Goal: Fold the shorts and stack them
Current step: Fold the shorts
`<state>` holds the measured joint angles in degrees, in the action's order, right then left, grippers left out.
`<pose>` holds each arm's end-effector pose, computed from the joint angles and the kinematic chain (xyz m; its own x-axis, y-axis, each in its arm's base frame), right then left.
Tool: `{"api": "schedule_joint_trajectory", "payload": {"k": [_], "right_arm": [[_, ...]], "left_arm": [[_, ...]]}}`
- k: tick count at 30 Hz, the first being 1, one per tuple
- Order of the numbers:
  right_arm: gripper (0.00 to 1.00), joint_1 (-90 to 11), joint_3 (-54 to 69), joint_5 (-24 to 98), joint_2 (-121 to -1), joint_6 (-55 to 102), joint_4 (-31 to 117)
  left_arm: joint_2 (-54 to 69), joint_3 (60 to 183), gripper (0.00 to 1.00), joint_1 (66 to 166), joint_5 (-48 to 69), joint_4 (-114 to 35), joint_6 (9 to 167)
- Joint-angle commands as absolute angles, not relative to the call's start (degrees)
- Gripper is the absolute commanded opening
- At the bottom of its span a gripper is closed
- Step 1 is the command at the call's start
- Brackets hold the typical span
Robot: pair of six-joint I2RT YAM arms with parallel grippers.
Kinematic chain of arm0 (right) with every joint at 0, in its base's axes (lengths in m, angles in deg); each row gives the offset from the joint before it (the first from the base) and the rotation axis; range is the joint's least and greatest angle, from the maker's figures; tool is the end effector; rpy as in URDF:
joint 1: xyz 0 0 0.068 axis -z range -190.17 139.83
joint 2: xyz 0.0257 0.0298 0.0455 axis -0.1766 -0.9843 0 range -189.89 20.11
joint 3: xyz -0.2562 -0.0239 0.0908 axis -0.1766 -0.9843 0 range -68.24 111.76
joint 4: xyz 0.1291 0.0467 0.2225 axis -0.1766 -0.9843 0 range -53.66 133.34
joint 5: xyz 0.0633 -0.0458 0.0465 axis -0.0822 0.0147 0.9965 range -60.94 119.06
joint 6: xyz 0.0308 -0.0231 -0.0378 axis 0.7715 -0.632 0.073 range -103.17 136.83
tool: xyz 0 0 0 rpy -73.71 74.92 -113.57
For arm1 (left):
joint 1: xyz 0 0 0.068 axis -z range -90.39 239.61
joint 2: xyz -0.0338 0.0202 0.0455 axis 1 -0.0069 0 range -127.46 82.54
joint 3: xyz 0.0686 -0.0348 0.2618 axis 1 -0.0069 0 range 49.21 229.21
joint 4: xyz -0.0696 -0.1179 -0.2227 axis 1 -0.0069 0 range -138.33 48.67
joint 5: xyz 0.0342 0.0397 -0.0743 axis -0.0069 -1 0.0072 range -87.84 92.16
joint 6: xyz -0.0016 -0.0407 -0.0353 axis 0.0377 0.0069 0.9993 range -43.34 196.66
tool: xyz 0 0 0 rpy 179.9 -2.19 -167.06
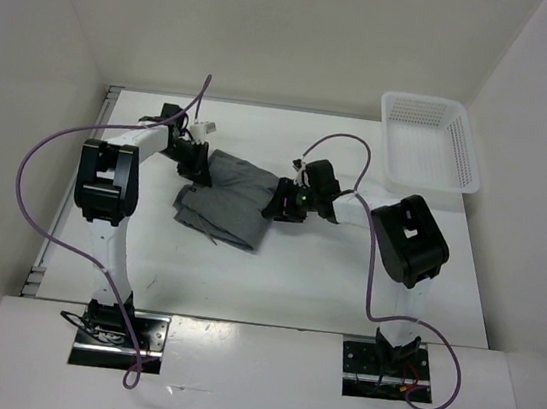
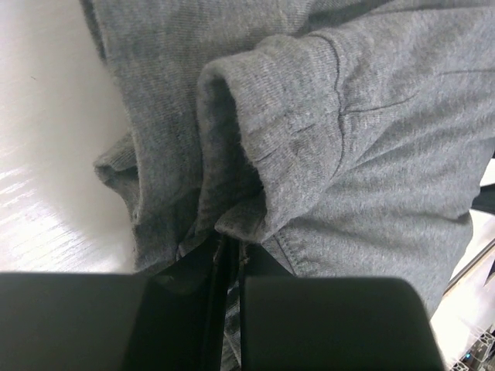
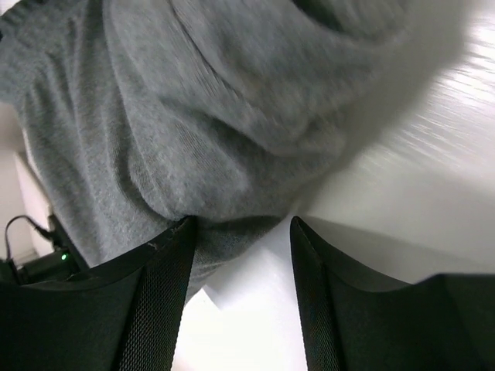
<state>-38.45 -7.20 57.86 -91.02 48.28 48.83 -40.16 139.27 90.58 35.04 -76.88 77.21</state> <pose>0.3383 0.2014 0.1364 -0.9017 0.0341 -0.4310 -0.2892 0.6934 0.6600 0.4394 -0.0269 0.1576 -0.9302 0.0077 -0.3669 0.2071 0.8364 -0.5076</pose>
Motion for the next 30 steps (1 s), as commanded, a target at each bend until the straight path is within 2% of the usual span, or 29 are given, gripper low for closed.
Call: {"api": "schedule_joint_trajectory", "payload": {"k": [1,3,7,8,9,17,27,28,29,30], "right_arm": [[0.58,-39.79,-3.64,62.29,-92.74,47.08,52.39],[0.53,-40.41,-3.64,62.99,-93.27,47.07,52.39],[0.21,-40.41,-3.11,62.74,-94.32,47.07,53.01],[0.06,-40.41,-3.11,61.77,-94.32,47.07,53.01],[0.00,-40.41,-3.11,60.63,-94.32,46.55,52.40],[0.00,-33.47,-3.47,61.30,-90.81,37.86,45.54],[0.00,-29.86,2.86,62.65,-91.95,27.39,39.04],[0.00,-29.86,3.39,62.64,-91.95,26.51,36.94],[0.08,-29.86,3.40,62.12,-91.95,25.89,36.23],[0.36,-29.86,2.70,62.63,-90.39,25.89,36.22]], "left_arm": [[-39.10,137.62,0.09,90.49,34.94,-77.10,76.66],[-39.10,138.15,0.09,90.49,35.56,-77.10,76.66],[-39.10,138.15,0.09,90.49,35.56,-77.10,76.66],[-38.49,137.63,0.09,90.49,35.03,-77.10,76.66],[-37.88,137.62,0.08,90.49,34.51,-77.10,76.66],[-34.54,135.08,0.01,90.49,37.75,-75.79,76.66],[-31.19,129.54,0.00,93.91,39.34,-67.70,76.66],[-31.89,131.19,0.06,93.91,37.77,-67.70,76.66],[-32.68,132.17,0.11,93.91,36.80,-67.70,76.66],[-32.69,133.13,0.16,93.91,35.48,-67.70,76.66]]}}
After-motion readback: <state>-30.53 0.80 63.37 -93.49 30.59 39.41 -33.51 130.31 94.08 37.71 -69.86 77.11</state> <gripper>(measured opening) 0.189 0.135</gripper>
